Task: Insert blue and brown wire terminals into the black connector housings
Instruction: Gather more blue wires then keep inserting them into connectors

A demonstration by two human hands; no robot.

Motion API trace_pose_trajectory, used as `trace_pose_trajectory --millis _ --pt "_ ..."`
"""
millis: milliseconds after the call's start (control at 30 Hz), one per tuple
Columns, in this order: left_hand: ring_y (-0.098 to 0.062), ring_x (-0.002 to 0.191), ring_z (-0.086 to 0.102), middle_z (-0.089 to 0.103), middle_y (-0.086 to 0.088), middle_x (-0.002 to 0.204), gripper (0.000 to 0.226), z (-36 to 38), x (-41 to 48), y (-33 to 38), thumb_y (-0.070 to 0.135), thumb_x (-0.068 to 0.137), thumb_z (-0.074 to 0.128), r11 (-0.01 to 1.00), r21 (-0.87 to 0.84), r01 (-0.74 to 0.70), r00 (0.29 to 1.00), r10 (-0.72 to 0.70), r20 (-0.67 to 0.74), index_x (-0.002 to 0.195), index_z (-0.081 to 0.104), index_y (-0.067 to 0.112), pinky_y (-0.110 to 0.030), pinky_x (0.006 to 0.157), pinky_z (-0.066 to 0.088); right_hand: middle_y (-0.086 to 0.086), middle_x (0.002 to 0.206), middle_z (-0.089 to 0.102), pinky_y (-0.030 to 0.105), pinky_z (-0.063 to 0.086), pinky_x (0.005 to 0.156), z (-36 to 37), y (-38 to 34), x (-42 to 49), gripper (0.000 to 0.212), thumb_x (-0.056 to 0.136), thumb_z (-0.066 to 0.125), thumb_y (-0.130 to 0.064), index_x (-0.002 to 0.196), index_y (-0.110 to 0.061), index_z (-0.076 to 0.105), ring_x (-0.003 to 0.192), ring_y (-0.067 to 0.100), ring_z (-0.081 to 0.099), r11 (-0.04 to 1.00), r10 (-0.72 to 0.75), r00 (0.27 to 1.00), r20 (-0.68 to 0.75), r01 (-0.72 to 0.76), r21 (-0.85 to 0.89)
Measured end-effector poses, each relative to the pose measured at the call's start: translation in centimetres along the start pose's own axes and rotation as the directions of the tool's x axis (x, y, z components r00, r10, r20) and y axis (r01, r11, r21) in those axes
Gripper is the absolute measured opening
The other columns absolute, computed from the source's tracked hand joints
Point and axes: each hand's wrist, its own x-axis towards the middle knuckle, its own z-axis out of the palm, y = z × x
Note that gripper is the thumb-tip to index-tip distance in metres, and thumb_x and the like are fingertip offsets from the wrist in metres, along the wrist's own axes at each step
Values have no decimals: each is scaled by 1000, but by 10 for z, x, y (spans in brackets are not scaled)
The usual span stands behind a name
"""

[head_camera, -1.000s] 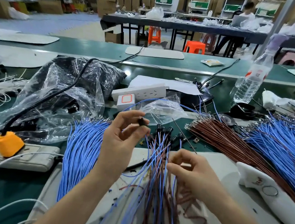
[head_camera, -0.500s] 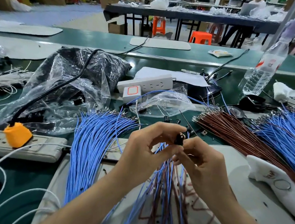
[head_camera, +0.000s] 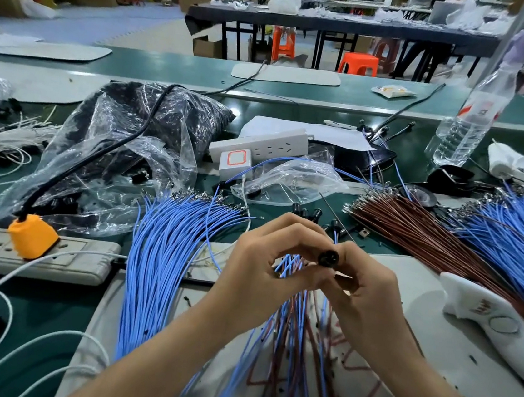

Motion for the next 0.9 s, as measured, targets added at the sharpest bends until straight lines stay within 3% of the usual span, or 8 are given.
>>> trace_pose_trajectory --millis 100,167,467,633,800,900 --pt "-20 86 64 63 -5 96 21 0 0 -1 1 76 73 999 29 18 1000 -19 20 96 68 6 -32 80 55 -1 74 65 13 50 63 -1 2 -1 10 80 69 8 80 2 61 67 4 64 999 -31 1000 -5 30 -24" --pt "-21 84 64 64 -4 94 20 -2 0 -3 2 76 73 999 35 25 999 -25 20 95 68 4 -35 79 55 1 74 66 14 51 64 -1 2 -2 11 79 69 12 80 4 61 67 5 64 999 -34 999 -2 34 -27" --pt "-14 81 64 64 -3 90 19 -3 0 -4 4 77 74 999 52 14 998 -17 63 94 68 6 -30 78 54 -9 72 58 8 41 60 0 -2 1 10 78 63 -5 79 4 59 64 4 53 988 -104 994 44 108 -112" --pt "-14 81 64 64 -5 91 18 -3 -1 -5 4 77 75 996 84 0 996 -7 85 94 69 6 -32 78 55 -1 73 58 9 39 60 -1 -1 1 7 76 63 -2 80 1 58 65 6 53 979 -134 989 67 143 -145" --pt "-13 80 64 65 -6 90 18 -3 -1 -3 3 76 75 993 114 -7 997 -3 82 92 69 4 -29 77 54 4 74 57 28 46 57 -2 2 1 8 78 64 -6 81 0 59 65 18 55 957 -175 982 73 187 -224" --pt "-12 79 62 65 -4 88 18 -3 0 -2 4 75 76 989 145 -30 997 19 78 91 68 4 -25 75 52 6 75 55 38 45 55 -1 3 2 18 85 57 -19 83 -1 59 64 24 53 935 -211 974 82 226 -273"
